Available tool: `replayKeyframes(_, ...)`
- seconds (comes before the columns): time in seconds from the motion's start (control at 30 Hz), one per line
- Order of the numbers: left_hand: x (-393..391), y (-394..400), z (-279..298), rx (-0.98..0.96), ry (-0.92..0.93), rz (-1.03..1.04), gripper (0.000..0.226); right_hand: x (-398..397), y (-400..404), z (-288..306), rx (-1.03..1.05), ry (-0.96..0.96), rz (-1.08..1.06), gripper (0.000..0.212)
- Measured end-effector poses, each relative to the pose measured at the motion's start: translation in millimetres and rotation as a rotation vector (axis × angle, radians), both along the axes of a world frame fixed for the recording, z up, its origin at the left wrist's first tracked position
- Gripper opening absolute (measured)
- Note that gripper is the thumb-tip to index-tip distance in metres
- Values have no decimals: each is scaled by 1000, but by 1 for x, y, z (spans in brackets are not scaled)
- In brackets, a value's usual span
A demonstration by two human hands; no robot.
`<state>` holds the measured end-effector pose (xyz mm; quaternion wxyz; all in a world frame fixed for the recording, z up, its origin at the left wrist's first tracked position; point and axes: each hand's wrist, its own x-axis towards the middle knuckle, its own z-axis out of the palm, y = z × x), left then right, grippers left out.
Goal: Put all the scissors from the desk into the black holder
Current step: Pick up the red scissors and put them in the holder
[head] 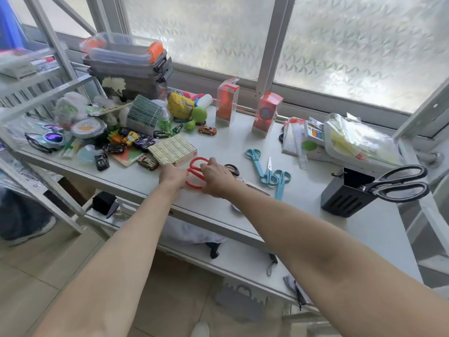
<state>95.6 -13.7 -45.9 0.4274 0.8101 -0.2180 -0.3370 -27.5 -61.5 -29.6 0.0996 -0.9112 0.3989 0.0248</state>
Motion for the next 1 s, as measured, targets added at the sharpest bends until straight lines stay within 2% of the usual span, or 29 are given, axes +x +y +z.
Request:
replayKeyframes(0.17,-16,13,19,-141,101,-80,15,-14,10,5,-90,-95,45,56)
replayKeyframes(0.33,-40,23,51,-516,196,-138,23,-41,14,32,-139,-449,-62,68)
replayKeyframes(0.43,-67,15,66,-637,225,-130,23,-70,13,57,-189,-659,-171,75)
replayKeyframes(0.53,-105,6,73,-595,60,-259,21,-112,9,85,-272,-877,-280,70)
replayKeyframes(0.67,-172,-7,68,-492,-178,-626,45,-177,11,120,-448,-1069,-396,60)
replayKeyframes(0.83,-264,-29,77,-531,-480,-1003,79,-254,17,141,-599,-1071,-509,60)
replayKeyframes(1.0,-329,-55,92,-503,-665,-1184,97,-321,20,143,-749,-1125,-689,59)
